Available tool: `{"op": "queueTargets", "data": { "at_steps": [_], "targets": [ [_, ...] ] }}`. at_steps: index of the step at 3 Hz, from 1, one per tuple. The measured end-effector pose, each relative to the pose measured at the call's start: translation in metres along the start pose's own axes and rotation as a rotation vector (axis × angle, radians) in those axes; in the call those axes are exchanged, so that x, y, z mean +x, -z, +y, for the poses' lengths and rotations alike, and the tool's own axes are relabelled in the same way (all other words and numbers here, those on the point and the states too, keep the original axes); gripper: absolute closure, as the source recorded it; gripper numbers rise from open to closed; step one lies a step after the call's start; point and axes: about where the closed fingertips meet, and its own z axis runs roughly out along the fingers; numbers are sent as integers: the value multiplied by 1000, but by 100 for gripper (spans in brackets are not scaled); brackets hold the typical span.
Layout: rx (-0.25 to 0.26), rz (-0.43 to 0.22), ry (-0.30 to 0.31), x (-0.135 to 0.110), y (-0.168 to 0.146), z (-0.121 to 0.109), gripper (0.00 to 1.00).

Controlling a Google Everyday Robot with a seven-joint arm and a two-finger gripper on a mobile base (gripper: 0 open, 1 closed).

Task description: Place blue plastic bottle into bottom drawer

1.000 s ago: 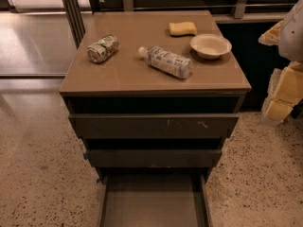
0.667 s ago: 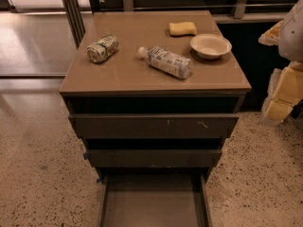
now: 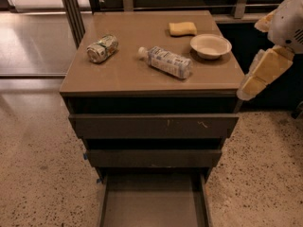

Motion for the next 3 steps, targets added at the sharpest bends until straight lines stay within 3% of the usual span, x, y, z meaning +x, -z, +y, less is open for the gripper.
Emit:
{"op": "queueTargets", "data": {
  "at_steps": [1,3],
  "targets": [
    [6,-95,-41,-26,-32,-41,0],
    [-58,-195,-14,-102,-107,-83,0]
  ]
}}
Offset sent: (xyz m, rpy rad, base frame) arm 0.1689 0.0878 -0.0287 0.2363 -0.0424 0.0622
